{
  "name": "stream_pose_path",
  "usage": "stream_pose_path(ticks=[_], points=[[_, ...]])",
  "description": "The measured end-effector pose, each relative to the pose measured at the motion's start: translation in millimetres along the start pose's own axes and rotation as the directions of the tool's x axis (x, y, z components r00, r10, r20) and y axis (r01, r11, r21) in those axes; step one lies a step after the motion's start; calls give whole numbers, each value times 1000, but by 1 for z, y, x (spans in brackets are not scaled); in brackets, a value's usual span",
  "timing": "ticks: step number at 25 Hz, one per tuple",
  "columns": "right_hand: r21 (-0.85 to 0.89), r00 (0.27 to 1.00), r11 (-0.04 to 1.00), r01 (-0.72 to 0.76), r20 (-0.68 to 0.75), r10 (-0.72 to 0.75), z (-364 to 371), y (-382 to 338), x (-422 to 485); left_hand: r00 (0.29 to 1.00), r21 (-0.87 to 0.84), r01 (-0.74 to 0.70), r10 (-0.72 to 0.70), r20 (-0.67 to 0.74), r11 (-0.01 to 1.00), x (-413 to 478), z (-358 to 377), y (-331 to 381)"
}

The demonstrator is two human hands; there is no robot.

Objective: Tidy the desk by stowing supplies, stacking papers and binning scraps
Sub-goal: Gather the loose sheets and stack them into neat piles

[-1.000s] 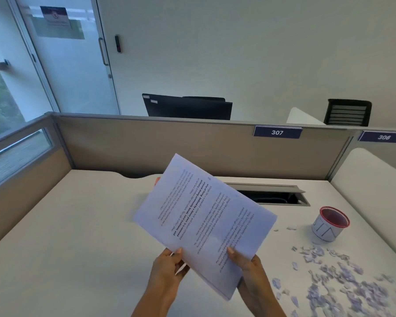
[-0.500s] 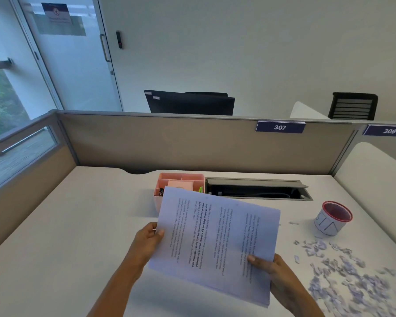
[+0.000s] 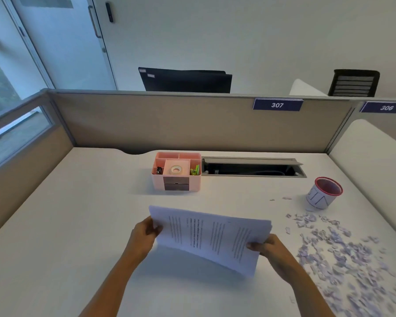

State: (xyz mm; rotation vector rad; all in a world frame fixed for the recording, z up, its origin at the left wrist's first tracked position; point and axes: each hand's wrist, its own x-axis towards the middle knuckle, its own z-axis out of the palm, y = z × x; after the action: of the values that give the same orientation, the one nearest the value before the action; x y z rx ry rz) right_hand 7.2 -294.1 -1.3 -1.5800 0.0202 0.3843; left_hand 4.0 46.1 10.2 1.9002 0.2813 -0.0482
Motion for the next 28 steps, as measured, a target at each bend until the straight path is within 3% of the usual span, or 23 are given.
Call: stream_pose_path(ticks=[5, 9, 15, 19, 23, 28], points=[[3, 994, 997, -71, -79, 71, 4, 20, 0, 997, 59, 9, -5, -77, 998, -1, 5, -12], [-23, 992, 998, -56, -118, 53, 5, 11, 6, 988, 59, -13, 22, -155, 998, -2, 13, -3], [-98, 991, 995, -31, -136, 17, 4, -4, 11, 987, 14, -26, 28, -156, 1000, -2, 8, -3], [-100, 992, 995, 4, -122, -16, 5, -25, 23, 972, -42, 134, -140, -189, 990, 4, -4, -4], [-23, 980, 999, -27, -200, 22, 17, -35, 38, 929, -263, 292, -338, -152, 920, 5, -17, -8], [336, 918, 940, 54, -386, 85, 57, -40, 45, 880, -452, 382, -466, -88, 806, -1, -34, -25]])
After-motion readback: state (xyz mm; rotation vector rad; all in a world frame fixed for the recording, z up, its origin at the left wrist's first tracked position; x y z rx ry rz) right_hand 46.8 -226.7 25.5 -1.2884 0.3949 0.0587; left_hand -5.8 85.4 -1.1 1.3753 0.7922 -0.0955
